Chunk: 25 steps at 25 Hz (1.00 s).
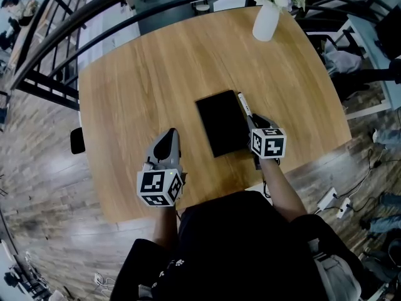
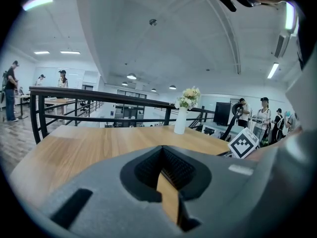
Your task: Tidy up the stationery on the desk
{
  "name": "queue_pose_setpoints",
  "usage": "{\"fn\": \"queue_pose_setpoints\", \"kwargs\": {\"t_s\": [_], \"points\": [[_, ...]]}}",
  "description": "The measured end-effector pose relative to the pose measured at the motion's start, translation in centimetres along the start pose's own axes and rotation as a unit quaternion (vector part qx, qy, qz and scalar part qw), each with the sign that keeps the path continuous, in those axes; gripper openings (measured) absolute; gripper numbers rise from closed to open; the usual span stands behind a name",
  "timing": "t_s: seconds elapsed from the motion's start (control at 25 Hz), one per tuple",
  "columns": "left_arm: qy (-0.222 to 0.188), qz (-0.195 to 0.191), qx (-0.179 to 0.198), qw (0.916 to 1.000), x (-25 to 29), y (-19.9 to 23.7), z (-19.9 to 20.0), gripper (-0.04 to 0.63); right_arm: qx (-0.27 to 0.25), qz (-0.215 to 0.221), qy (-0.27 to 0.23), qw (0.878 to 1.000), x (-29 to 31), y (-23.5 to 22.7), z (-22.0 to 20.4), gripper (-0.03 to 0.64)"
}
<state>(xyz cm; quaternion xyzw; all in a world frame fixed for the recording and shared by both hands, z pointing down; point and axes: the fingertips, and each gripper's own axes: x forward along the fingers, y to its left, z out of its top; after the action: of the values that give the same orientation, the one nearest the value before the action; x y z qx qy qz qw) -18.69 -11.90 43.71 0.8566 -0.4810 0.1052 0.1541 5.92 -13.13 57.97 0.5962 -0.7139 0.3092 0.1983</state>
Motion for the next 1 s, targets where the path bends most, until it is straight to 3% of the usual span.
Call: {"fn": "queue_pose_setpoints", "kwargs": {"t_s": [1.0], "points": [[0.0,0.013,-0.003,0.9999,-1.1,1.3,0.1,-0.006,-0.02,0.025,0.028,0.999,1.0,0.1,-1.1,0.097]]}}
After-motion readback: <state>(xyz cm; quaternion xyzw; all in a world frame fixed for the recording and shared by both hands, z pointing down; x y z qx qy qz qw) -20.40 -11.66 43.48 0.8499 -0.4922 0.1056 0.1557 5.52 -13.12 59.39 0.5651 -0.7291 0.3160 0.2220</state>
